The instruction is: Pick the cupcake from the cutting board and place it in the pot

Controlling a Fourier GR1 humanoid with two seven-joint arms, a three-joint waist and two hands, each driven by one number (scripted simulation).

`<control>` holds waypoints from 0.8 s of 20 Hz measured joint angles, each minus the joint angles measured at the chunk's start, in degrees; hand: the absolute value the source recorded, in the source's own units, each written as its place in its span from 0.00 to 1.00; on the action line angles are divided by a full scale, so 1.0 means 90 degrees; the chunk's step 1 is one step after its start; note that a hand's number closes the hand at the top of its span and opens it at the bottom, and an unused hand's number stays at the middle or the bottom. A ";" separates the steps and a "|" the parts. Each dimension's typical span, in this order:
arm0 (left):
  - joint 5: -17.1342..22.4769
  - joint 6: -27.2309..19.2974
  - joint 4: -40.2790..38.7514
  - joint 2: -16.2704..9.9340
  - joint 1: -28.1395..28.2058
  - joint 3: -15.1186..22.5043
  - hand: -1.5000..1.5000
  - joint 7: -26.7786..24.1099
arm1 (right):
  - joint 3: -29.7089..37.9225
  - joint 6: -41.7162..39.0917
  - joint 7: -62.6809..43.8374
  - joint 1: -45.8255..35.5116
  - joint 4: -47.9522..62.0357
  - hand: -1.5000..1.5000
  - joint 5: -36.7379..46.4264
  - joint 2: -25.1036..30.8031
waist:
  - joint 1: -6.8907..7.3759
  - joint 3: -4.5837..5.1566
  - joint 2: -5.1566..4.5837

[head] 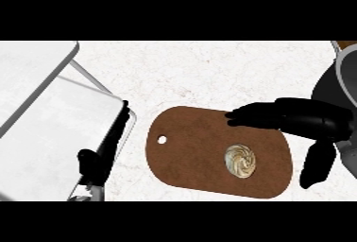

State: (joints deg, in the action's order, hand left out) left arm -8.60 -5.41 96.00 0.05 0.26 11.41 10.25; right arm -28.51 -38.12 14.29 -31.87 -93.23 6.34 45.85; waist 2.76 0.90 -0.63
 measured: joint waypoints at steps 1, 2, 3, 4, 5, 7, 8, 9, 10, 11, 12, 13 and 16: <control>0.0077 -0.0065 -0.0054 0.0000 -0.0051 -0.0047 0.50 0.0057 | -0.0067 -0.0065 -0.0057 -0.0036 -0.0012 0.00 0.0046 -0.0033 | -0.0043 0.0000 -0.0003; 0.0148 -0.0109 -0.0086 0.0002 -0.0087 -0.0088 0.50 0.0080 | -0.0138 -0.0079 -0.0113 -0.0060 0.0023 0.00 0.0101 -0.0118 | -0.0064 0.0002 -0.0007; 0.0216 -0.0143 -0.0105 0.0000 -0.0073 -0.0092 0.50 0.0063 | -0.0213 -0.0084 -0.0196 -0.0106 0.0063 0.00 0.0163 -0.0235 | -0.0077 0.0007 -0.0006; 0.0283 -0.0198 -0.0107 0.0000 -0.0032 -0.0099 0.50 0.0026 | -0.0252 -0.0125 -0.0203 -0.0126 0.0078 0.00 0.0194 -0.0282 | -0.0102 0.0015 -0.0001; 0.0352 -0.0246 -0.0075 0.0000 0.0025 -0.0113 0.50 0.0015 | -0.0277 -0.0158 -0.0221 -0.0119 0.0051 0.00 0.0216 -0.0295 | -0.0129 0.0027 0.0007; 0.0455 -0.0339 -0.0094 -0.0001 0.0039 -0.0175 0.50 -0.0010 | -0.0406 -0.0094 -0.0252 -0.0060 0.0043 0.00 0.0386 -0.0418 | -0.0174 0.0022 0.0016; 0.0507 -0.0363 -0.0075 -0.0001 0.0073 -0.0182 0.50 -0.0024 | -0.0440 -0.0087 -0.0268 -0.0056 0.0075 0.00 0.0461 -0.0443 | -0.0179 0.0027 0.0016; 0.0555 -0.0376 -0.0064 -0.0002 0.0109 -0.0193 0.50 -0.0035 | -0.0507 -0.0047 -0.0326 -0.0013 0.0052 0.00 0.0556 -0.0498 | -0.0196 0.0026 0.0020; 0.0586 -0.0412 -0.0060 -0.0001 0.0131 -0.0194 0.50 -0.0041 | -0.0541 -0.0026 -0.0383 -0.0002 0.0040 0.00 0.0634 -0.0529 | -0.0214 0.0031 0.0024; 0.0610 -0.0450 -0.0067 -0.0001 0.0141 -0.0194 0.50 -0.0056 | -0.0602 0.0033 -0.0443 0.0016 0.0043 0.00 0.0755 -0.0581 | -0.0224 0.0032 0.0026; 0.0629 -0.0483 -0.0069 -0.0001 0.0147 -0.0192 0.50 -0.0057 | -0.0654 0.0073 -0.0536 0.0022 0.0056 0.00 0.0852 -0.0638 | -0.0230 0.0034 0.0027; 0.0679 -0.0478 -0.0063 -0.0002 0.0166 -0.0199 0.50 -0.0061 | -0.0661 0.0095 -0.0573 0.0025 0.0048 0.00 0.0926 -0.0644 | -0.0243 0.0033 0.0030; 0.0729 -0.0500 -0.0069 -0.0003 0.0160 -0.0205 0.50 -0.0073 | -0.0750 0.0247 -0.0692 0.0050 0.0182 0.00 0.1175 -0.0807 | -0.0240 0.0026 0.0022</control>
State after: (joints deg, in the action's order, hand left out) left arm -2.04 -9.91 95.38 0.02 1.70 9.57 9.60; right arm -35.26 -35.90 8.06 -31.42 -91.60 16.92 38.59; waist 0.60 1.14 -0.43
